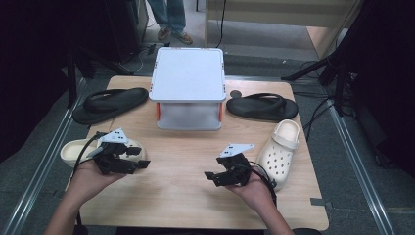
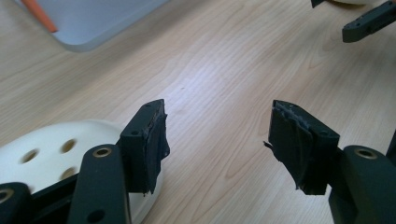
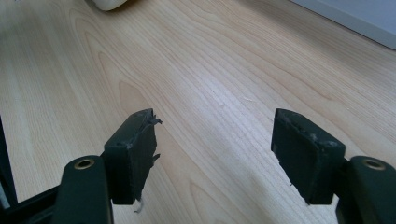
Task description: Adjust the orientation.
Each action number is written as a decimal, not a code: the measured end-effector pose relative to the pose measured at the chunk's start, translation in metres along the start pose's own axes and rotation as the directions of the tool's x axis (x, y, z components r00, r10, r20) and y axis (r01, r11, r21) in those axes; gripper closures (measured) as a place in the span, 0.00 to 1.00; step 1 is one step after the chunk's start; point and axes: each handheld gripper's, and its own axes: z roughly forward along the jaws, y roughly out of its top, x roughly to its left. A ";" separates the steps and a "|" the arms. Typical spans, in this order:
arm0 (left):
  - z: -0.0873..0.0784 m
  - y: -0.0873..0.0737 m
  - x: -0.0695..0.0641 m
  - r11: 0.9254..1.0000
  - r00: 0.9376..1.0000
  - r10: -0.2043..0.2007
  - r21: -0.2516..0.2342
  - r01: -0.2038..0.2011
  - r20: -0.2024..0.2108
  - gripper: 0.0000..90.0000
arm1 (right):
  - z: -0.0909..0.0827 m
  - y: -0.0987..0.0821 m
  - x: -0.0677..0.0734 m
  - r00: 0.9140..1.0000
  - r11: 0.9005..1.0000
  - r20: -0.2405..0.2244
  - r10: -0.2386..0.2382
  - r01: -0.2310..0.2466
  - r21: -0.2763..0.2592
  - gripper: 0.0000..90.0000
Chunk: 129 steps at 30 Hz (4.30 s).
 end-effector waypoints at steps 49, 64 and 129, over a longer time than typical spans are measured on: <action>-0.034 -0.057 0.079 0.984 0.975 -0.151 0.072 0.165 -0.161 0.54 | 0.014 0.005 0.000 1.000 0.999 -0.007 -0.013 0.013 0.049 0.35; -0.038 -0.047 0.078 0.979 0.982 -0.179 0.091 0.184 -0.066 0.83 | 0.014 0.005 0.000 1.000 0.999 -0.005 -0.011 0.011 0.044 0.36; 0.086 0.064 -0.043 0.989 0.978 0.031 0.135 -0.060 0.208 0.71 | -0.015 -0.006 0.009 0.998 0.997 0.050 0.035 -0.032 -0.069 0.36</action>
